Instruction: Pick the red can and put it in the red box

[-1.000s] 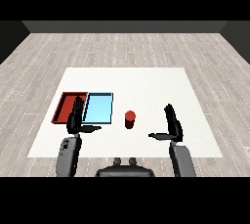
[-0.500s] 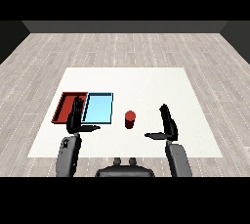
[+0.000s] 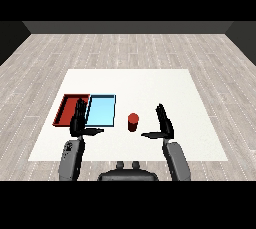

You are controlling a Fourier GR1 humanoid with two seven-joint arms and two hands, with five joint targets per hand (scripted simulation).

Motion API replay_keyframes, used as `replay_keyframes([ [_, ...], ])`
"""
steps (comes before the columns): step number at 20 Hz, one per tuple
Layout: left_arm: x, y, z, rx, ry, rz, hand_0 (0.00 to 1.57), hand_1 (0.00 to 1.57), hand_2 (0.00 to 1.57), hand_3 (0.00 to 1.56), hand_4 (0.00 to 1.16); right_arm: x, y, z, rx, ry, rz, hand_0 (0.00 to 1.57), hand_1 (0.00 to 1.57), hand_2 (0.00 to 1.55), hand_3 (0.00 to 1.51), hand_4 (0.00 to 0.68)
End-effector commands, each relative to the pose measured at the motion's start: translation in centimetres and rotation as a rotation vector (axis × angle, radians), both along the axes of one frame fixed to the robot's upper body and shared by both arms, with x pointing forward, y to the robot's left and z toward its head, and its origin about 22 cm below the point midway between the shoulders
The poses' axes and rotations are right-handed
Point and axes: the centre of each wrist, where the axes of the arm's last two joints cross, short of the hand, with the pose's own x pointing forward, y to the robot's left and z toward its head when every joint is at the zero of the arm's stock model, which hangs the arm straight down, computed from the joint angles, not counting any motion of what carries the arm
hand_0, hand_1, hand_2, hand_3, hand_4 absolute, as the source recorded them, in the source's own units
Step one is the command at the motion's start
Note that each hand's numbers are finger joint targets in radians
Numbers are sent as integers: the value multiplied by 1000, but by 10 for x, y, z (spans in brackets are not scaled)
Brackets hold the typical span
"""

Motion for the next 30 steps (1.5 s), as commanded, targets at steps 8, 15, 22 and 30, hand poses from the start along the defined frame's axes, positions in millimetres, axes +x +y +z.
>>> replay_keyframes([
  [8, 8, 21, 4, -18, -12, -9, 0, 0, 0, 0, 0, 18, 20, -25, 56, 58, 46, 0, 0, 0, 0, 0],
  [15, 2, 18, 4, -26, 6, -1, 0, 0, 0, 0, 0, 24, 46, -43, 84, 84, 68, 0, 0, 0, 0, 0],
  [22, -7, -9, 4, -23, 27, -4, 0, 0, 0, 0, 0, 22, 67, -48, 85, 139, 73, 0, 0, 0, 0, 0],
  [30, -10, 4, 11, 2, -2, 23, 0, 0, 0, 0, 0, 40, 69, -49, 119, 129, 88, 0, 0, 0, 0, 0],
])
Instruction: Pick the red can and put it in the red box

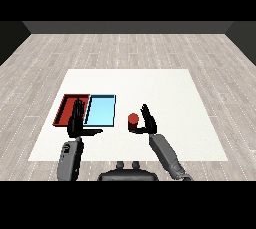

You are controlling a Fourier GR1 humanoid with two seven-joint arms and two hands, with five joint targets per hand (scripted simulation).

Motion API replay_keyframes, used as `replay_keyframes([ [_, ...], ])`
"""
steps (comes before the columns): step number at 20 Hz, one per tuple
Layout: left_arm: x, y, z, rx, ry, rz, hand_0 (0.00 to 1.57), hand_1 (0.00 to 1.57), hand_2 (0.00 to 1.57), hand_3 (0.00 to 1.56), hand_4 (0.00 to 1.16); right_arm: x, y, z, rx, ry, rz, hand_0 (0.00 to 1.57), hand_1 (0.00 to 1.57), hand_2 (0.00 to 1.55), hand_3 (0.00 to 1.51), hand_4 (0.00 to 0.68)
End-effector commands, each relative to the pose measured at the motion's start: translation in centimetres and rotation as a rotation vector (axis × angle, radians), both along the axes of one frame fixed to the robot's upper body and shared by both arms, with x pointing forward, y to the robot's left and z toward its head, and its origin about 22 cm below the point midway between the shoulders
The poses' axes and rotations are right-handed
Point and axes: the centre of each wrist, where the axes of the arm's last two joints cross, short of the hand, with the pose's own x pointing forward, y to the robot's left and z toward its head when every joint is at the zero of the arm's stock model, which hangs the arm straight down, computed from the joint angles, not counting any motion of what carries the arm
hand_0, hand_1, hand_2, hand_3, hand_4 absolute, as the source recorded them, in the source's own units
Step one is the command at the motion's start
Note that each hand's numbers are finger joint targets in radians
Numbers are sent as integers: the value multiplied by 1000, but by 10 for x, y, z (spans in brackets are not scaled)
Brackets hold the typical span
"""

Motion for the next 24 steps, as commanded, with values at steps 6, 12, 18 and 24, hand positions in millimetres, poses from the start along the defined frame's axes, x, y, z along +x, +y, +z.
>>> replay_keyframes([
  [6, -9, -3, -10, -9, -6, 7, 0, 0, 0, 0, 0, 7, 6, -15, 46, 12, 29, 0, 0, 0, 0, 0],
  [12, 4, 5, 3, 9, -13, -14, 0, 0, 0, 0, 0, 12, 25, -9, 40, 16, 36, 0, 0, 0, 0, 0],
  [18, 8, 8, -7, 2, -1, 13, 0, 0, 0, 0, 0, 14, 34, -18, 0, 51, 56, 0, 0, 0, 0, 0],
  [24, -13, 17, -10, 6, -30, 11, 0, 0, 0, 0, 0, 15, 45, -16, 15, 50, 81, 0, 0, 0, 0, 0],
])
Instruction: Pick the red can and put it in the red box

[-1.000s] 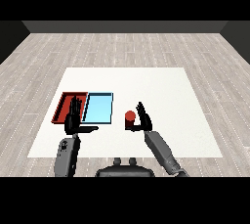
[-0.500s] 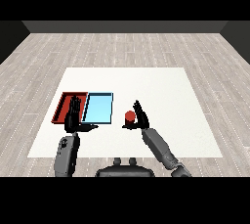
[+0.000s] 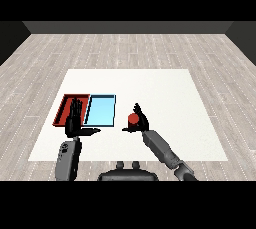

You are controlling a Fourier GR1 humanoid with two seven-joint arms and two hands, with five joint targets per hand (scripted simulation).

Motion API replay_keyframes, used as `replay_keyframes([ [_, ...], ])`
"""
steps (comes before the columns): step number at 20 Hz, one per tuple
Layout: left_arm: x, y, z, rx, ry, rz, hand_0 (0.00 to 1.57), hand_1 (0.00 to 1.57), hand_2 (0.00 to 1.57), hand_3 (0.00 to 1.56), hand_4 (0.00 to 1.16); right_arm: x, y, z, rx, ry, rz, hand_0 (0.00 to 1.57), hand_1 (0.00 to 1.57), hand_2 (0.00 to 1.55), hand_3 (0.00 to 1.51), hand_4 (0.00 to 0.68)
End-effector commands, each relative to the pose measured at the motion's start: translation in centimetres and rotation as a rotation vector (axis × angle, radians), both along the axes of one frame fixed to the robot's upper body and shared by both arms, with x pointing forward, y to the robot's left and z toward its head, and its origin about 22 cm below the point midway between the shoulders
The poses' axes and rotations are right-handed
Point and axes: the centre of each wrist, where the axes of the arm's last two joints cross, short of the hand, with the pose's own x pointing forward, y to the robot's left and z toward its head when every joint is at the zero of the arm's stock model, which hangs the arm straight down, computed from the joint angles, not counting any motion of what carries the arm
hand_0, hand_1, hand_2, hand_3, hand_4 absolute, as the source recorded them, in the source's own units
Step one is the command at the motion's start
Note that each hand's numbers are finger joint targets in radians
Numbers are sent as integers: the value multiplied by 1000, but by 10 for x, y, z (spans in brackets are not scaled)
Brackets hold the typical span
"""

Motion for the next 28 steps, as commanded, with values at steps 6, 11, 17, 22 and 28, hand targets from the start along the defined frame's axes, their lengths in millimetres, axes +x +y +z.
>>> replay_keyframes([
  [6, -6, -5, -8, 1, 2, -3, 0, 0, 0, 0, 0, 12, 4, 0, -39, 53, -89, 0, 0, 0, 0, 0],
  [11, -5, -7, -9, -16, 10, -7, 0, 0, 0, 0, 0, 18, 19, 12, -167, 57, -191, 1465, 1465, 1460, 1421, 614],
  [17, 12, 6, 1, -13, 12, -24, 0, 0, 0, 0, 0, 16, 19, 8, -205, 16, -190, 1460, 1460, 1446, 1401, 587],
  [22, 2, -12, -9, -6, 16, -39, 0, 0, 0, 0, 0, 11, 20, 9, -242, -26, -166, 1438, 1438, 1434, 1373, 599],
  [28, 6, -27, -11, 6, 24, -66, 0, 0, 0, 0, 0, -4, 32, 30, -229, -138, -149, 1424, 1424, 1432, 1370, 616],
])
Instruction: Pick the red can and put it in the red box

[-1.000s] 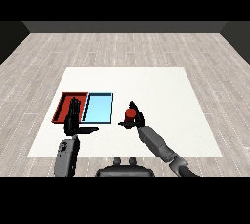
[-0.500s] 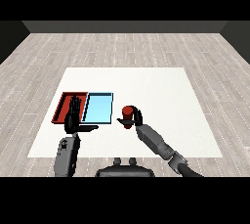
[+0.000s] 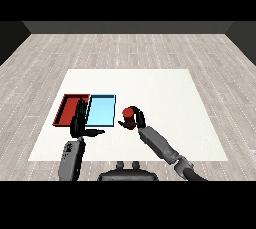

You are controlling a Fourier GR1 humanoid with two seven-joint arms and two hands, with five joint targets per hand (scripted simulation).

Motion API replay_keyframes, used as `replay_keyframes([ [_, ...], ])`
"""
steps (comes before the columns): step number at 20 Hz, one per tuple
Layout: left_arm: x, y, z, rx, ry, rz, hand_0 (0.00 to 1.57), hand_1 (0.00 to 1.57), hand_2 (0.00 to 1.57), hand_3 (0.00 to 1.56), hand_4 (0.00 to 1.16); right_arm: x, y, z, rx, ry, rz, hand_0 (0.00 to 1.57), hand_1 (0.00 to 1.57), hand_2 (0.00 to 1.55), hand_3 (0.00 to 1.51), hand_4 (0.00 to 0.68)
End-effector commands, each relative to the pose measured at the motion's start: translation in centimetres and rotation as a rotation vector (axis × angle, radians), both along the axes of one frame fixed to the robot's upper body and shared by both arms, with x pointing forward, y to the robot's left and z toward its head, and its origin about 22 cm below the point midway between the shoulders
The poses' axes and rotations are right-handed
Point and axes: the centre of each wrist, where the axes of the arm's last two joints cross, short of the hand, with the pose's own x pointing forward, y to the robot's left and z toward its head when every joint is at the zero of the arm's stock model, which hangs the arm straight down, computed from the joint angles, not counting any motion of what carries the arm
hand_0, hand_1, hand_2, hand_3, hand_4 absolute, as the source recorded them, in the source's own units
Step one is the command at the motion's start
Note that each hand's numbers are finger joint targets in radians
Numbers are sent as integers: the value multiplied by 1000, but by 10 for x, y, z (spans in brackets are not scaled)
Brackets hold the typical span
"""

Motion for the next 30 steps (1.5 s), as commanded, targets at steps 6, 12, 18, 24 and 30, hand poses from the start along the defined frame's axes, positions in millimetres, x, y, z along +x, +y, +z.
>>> replay_keyframes([
  [6, -4, -10, 7, 29, 6, -61, 0, 0, 0, 0, 0, -10, -5, 50, -1, -143, 11, 1445, 1445, 1432, 1377, 630],
  [12, 11, -40, 31, 13, 80, -107, 0, 0, 0, 0, 0, -11, -11, 80, 27, -200, 21, 1454, 1454, 1433, 1386, 655],
  [18, 3, -63, 9, 23, 122, -125, 0, 0, 0, 0, 0, -1, -7, 76, 37, -207, 42, 1445, 1445, 1432, 1387, 651],
  [24, 13, -101, 7, 19, 140, -193, 0, 0, 0, 0, 0, 9, -16, 92, 86, -198, 5, 1451, 1451, 1425, 1380, 650],
  [30, 0, -106, -20, -3, 218, -199, 0, 0, 0, 0, 0, -7, 11, 89, 81, -202, 29, 1458, 1458, 1443, 1397, 659],
])
